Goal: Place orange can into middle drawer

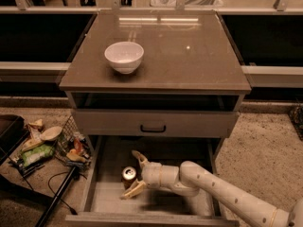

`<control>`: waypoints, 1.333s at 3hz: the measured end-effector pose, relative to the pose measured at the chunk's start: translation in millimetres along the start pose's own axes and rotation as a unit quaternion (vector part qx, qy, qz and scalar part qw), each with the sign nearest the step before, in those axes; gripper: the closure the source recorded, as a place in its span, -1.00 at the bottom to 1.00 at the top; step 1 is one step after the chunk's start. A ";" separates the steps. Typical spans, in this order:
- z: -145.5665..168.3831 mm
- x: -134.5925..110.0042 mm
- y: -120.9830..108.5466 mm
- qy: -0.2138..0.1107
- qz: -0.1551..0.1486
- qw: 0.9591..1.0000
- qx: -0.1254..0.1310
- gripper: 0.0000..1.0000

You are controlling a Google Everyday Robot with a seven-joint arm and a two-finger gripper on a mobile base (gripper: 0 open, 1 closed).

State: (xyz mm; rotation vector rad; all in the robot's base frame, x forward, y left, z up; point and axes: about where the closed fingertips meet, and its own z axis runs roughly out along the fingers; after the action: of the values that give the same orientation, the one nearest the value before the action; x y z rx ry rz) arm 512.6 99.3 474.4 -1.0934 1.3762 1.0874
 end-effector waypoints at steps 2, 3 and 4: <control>-69.8 -12.8 72.4 0.128 0.102 0.987 0.003 -1.00; -78.9 -29.0 137.9 0.197 0.161 0.967 -0.020 -1.00; -87.7 -58.8 164.6 0.252 0.194 0.948 -0.009 -1.00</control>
Offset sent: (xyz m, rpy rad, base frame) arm -0.1566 -0.1180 0.1466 -0.5786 0.2491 0.0705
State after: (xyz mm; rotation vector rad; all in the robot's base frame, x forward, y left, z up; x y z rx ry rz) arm 339.2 46.0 547.4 -1.1938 2.0562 1.1397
